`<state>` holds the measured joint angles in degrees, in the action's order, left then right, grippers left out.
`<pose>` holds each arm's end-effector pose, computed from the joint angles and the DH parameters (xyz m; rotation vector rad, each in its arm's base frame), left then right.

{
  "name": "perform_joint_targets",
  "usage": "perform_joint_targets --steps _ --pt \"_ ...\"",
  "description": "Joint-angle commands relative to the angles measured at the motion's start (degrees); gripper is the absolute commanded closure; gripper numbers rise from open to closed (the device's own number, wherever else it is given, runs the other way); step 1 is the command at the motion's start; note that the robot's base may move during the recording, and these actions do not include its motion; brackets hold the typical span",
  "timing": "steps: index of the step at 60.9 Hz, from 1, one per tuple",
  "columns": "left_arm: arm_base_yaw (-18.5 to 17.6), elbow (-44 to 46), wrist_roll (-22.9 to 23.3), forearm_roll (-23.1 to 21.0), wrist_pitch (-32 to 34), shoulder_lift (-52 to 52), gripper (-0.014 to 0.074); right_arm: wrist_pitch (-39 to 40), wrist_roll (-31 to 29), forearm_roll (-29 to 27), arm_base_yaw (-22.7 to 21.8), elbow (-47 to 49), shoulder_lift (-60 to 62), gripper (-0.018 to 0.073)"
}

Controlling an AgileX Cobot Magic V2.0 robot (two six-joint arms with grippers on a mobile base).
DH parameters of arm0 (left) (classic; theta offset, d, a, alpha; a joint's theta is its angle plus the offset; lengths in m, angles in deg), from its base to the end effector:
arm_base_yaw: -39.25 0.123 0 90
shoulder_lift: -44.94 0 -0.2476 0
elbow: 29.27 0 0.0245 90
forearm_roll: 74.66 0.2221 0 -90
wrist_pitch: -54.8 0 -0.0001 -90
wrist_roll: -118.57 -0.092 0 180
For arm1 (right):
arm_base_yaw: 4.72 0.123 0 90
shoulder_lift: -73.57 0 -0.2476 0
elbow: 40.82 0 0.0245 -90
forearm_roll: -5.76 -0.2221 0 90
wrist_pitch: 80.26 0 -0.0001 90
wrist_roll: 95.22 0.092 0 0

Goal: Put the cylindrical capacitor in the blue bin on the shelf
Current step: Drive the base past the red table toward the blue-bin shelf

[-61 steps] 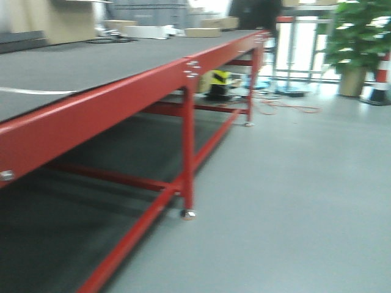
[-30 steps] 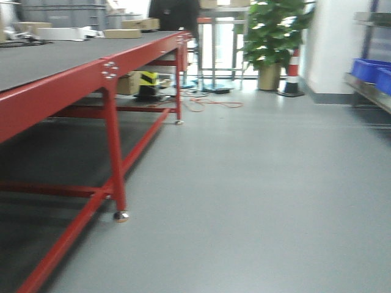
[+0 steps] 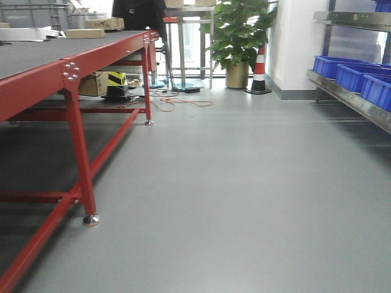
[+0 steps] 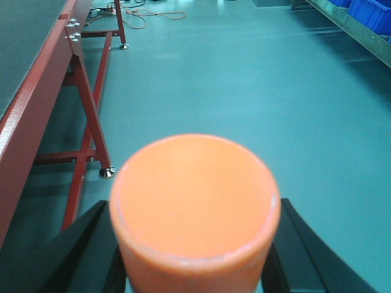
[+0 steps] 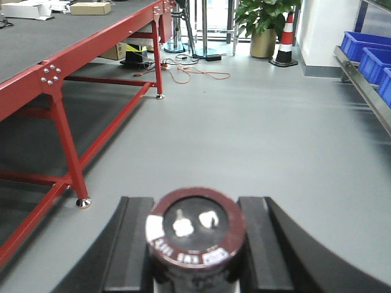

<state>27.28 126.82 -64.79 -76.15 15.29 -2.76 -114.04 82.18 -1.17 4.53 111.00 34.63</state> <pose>0.1192 -0.0268 0.3662 0.2506 1.9251 -0.1293 0.0905 0.0210 0.3704 -0.1424 1.7565 0.2167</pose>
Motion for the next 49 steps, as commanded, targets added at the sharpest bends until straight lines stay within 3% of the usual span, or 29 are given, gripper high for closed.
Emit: perform_joint_targets --steps 1,49 --pt "-0.3 -0.1 0.0 -0.3 1.5 0.2 0.0707 1.2 0.1 0.2 0.0 0.0 0.3 0.0708" --pt "-0.3 -0.1 0.0 -0.3 1.5 0.2 0.0707 1.2 0.1 0.2 0.0 0.0 0.3 0.0708"
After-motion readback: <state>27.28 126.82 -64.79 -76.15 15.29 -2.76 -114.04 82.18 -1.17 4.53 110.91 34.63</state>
